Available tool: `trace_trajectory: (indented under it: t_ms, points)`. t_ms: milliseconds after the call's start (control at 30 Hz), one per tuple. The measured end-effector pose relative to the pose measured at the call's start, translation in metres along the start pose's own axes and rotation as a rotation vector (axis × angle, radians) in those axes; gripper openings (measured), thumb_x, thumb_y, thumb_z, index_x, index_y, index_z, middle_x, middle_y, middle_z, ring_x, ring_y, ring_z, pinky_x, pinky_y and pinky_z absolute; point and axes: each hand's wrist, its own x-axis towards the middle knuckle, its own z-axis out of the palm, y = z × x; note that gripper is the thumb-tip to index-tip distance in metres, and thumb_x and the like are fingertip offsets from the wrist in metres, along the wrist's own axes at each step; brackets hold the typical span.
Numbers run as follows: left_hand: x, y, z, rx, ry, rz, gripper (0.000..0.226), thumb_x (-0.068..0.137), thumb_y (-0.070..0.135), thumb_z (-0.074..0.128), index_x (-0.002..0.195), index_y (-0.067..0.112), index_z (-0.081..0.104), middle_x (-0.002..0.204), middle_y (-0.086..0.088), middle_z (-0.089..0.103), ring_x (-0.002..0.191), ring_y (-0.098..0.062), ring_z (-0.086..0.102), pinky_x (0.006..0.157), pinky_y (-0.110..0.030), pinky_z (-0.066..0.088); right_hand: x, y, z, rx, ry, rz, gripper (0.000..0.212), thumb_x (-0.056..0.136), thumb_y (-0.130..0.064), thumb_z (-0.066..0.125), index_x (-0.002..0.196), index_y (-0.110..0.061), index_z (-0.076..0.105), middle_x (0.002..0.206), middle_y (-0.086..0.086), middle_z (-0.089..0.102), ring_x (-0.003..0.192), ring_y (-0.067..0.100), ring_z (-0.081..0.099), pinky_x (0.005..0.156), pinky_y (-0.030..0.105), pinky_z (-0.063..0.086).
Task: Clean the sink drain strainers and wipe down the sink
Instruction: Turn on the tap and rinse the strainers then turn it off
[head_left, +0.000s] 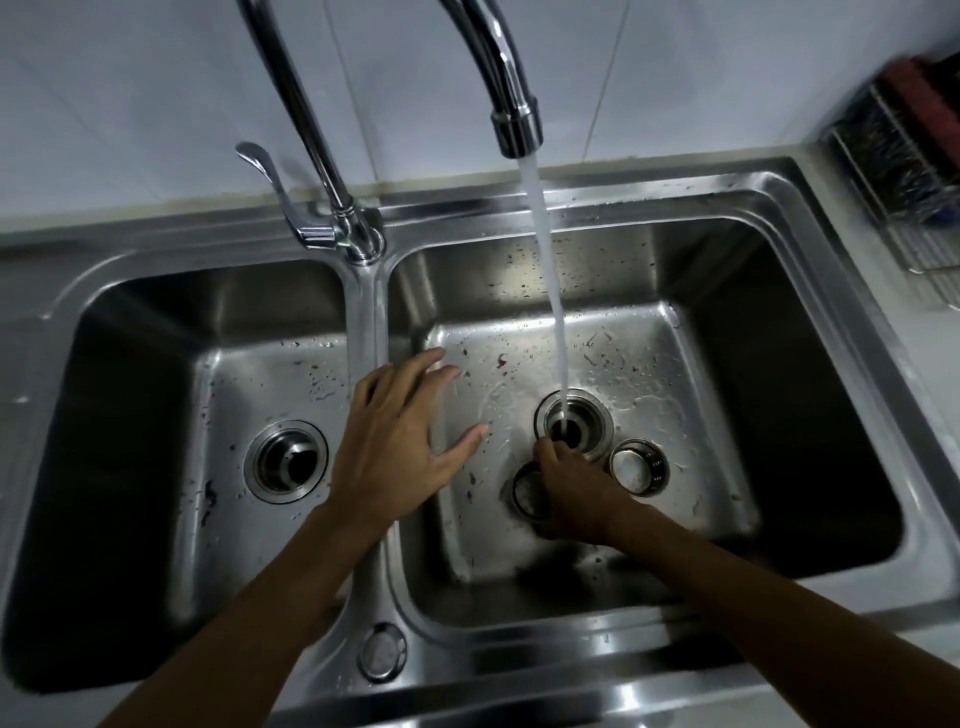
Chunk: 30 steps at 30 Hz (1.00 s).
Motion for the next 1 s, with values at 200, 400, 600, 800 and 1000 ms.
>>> trace_trajectory:
  t_ms: [200,400,600,800,1000]
  points:
    - [0.041,-0.039,-0.045,-0.107,0.209,-0.055,0.076,0.087,0.064,0.063,0.141,0.01,0.052,0.15,-0.011,0.045,0.138,-0.023,0.044,0.117,-0.04,0.038,0.009,-0.046,-0.071,0.452,0.219,-0.073,0.091,0.085,-0.032,0.078,0.157,-0.012,0.025,0.158,0.009,0.038,0.143,0.027,0.039,0.114,0.036,0.037]
    - [0.119,-0.103,-0.115,0.24,0.508,-0.119,0.048,0.099,0.039,0.048,0.136,0.01,0.054,0.141,-0.008,0.055,0.131,-0.025,0.049,0.106,-0.043,0.032,0.052,-0.13,-0.166,1.753,0.347,-0.185,0.036,0.099,-0.003,0.054,0.135,-0.006,0.054,0.134,0.011,0.062,0.125,0.019,0.06,0.106,0.032,0.049]
    - [0.153,-0.132,-0.113,0.358,0.148,-0.15,0.046,0.103,0.025,0.039,0.14,-0.002,0.047,0.14,-0.024,0.052,0.122,-0.041,0.052,0.103,-0.049,0.033,0.086,-0.186,-0.184,2.229,0.307,-0.255,0.026,0.091,0.008,0.042,0.097,-0.009,0.06,0.122,0.012,0.066,0.121,0.018,0.06,0.101,0.029,0.05]
    - [0.15,-0.132,-0.117,0.38,0.153,-0.107,0.047,0.102,0.023,0.035,0.138,-0.004,0.05,0.135,-0.026,0.054,0.117,-0.042,0.054,0.1,-0.048,0.033,0.098,-0.19,-0.177,2.344,0.375,-0.225,0.052,0.086,0.016,0.034,0.135,0.006,0.048,0.125,0.014,0.059,0.128,0.027,0.055,0.11,0.035,0.046]
    - [0.124,-0.096,-0.128,0.3,0.286,-0.025,0.048,0.097,0.021,0.035,0.127,-0.001,0.065,0.122,-0.023,0.067,0.103,-0.04,0.064,0.099,-0.044,0.04,0.102,-0.194,-0.173,2.372,0.409,-0.233,0.067,0.084,0.016,0.035,0.15,0.004,0.035,0.13,0.014,0.058,0.126,0.025,0.056,0.107,0.034,0.048]
